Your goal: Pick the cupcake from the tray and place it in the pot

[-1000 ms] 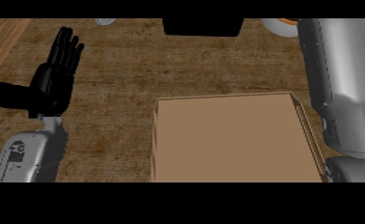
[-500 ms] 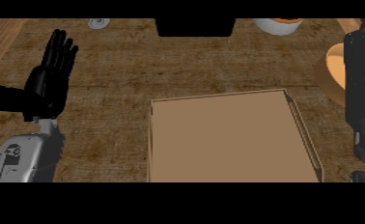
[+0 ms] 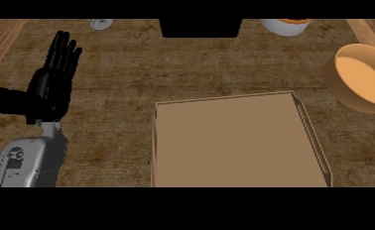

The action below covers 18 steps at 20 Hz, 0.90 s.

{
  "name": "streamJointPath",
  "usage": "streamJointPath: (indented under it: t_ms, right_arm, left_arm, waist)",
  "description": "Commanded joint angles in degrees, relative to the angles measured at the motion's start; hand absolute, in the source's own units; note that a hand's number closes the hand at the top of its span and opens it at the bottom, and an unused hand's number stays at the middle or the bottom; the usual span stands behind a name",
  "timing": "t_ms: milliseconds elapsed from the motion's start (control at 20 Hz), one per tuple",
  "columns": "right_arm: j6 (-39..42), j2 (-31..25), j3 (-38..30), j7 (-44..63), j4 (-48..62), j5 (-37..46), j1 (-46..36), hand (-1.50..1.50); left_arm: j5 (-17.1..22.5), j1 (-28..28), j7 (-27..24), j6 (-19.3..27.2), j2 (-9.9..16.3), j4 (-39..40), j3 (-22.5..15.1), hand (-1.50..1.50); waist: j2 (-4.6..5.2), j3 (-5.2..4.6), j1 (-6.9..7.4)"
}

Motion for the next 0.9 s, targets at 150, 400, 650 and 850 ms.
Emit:
streamJointPath:
  t_ms: [150, 400, 650, 850]
  right_arm:
    - [-5.7, -4.3, -4.0, -4.4, 8.2, -6.1, 4.5, 1.50]
    - [-5.3, 0.5, -8.6, -2.7, 11.0, -14.2, 2.1, 1.50]
    - [-6.5, -3.7, -11.0, -15.8, 18.8, -23.2, 3.9, -1.50]
    - [-10.2, -4.8, -9.9, -22.1, 19.3, -26.3, 2.2, -1.50]
  left_arm:
    - [-0.7, 2.1, -0.7, -0.1, -1.2, -1.9, -0.9, 0.00]
    - [0.4, 1.0, -0.8, -1.3, 0.7, -0.4, 1.2, 0.00]
    - [0.4, 0.3, 2.0, -1.0, 0.2, -2.4, 0.4, 0.00]
    - [-1.0, -1.3, 4.2, 0.9, -1.1, -3.5, -1.1, 0.00]
  waist:
    - [0.09, 0.01, 0.38]
    - [0.10, 0.02, 0.33]
    - [0.09, 0.03, 0.48]
    - [0.11, 0.03, 0.54]
